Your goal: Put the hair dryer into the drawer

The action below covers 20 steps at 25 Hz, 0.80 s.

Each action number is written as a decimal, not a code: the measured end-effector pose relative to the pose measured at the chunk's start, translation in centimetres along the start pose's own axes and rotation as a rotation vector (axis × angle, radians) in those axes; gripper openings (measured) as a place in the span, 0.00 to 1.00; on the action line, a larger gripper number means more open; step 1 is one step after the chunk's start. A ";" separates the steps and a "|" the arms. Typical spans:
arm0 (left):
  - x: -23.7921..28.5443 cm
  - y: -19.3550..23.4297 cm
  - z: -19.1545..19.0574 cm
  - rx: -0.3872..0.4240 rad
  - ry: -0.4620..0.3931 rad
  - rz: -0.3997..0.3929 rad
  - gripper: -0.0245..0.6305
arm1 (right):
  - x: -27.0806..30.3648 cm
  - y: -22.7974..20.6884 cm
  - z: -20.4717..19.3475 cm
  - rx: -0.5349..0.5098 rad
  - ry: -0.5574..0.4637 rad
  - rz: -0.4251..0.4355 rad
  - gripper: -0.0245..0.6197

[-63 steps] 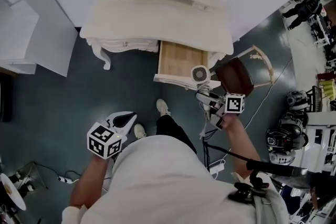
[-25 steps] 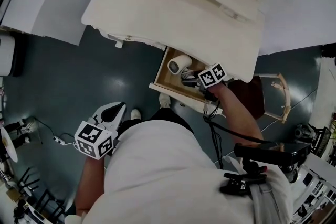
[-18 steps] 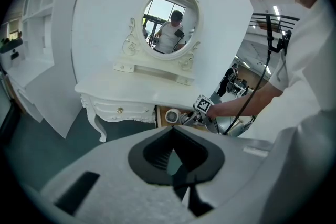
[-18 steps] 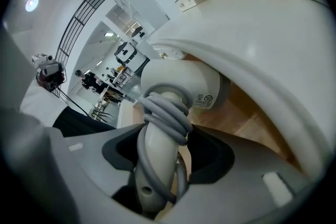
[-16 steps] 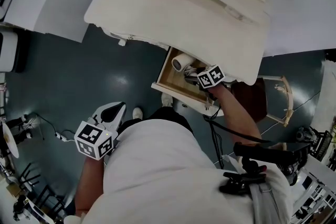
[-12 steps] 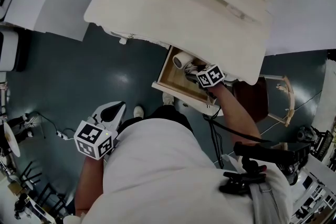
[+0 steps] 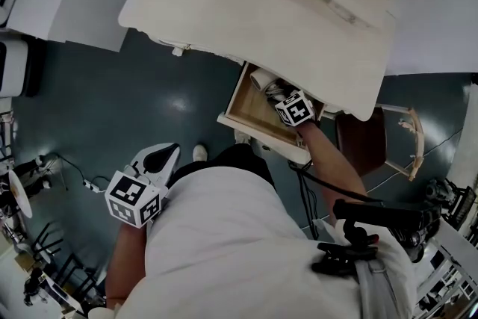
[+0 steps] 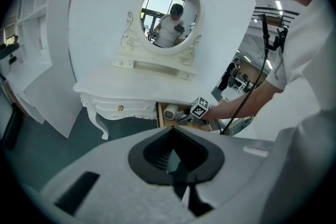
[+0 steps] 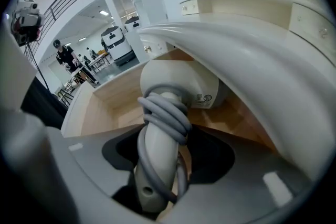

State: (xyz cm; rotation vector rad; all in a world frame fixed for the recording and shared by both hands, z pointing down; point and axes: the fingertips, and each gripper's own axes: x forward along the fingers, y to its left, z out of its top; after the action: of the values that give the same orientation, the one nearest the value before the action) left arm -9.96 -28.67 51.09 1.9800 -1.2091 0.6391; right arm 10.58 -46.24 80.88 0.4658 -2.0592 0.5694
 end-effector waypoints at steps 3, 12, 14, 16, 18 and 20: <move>0.3 0.1 0.0 -0.008 0.009 -0.003 0.04 | 0.6 -0.4 -0.1 0.008 -0.013 -0.026 0.41; 0.5 0.3 0.1 -0.010 0.023 0.001 0.04 | 1.8 -0.7 -0.1 -0.001 -0.043 -0.106 0.41; 0.3 0.3 0.1 -0.009 0.021 0.007 0.04 | 1.9 -0.7 -0.2 -0.018 -0.041 -0.130 0.41; 0.1 0.4 0.0 -0.009 0.022 0.011 0.04 | 2.0 -0.8 -0.2 -0.029 -0.041 -0.143 0.41; 0.0 0.6 -0.1 -0.009 0.025 0.013 0.04 | 2.1 -0.9 -0.1 -0.037 -0.046 -0.148 0.42; 0.0 0.6 -0.2 -0.007 0.027 0.014 0.04 | 2.3 -0.9 0.0 -0.043 -0.053 -0.151 0.42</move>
State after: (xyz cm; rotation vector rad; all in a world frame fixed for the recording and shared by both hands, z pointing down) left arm -10.52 -28.71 51.44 1.9531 -1.2079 0.6660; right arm 9.93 -47.20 83.04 0.6107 -2.0615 0.4264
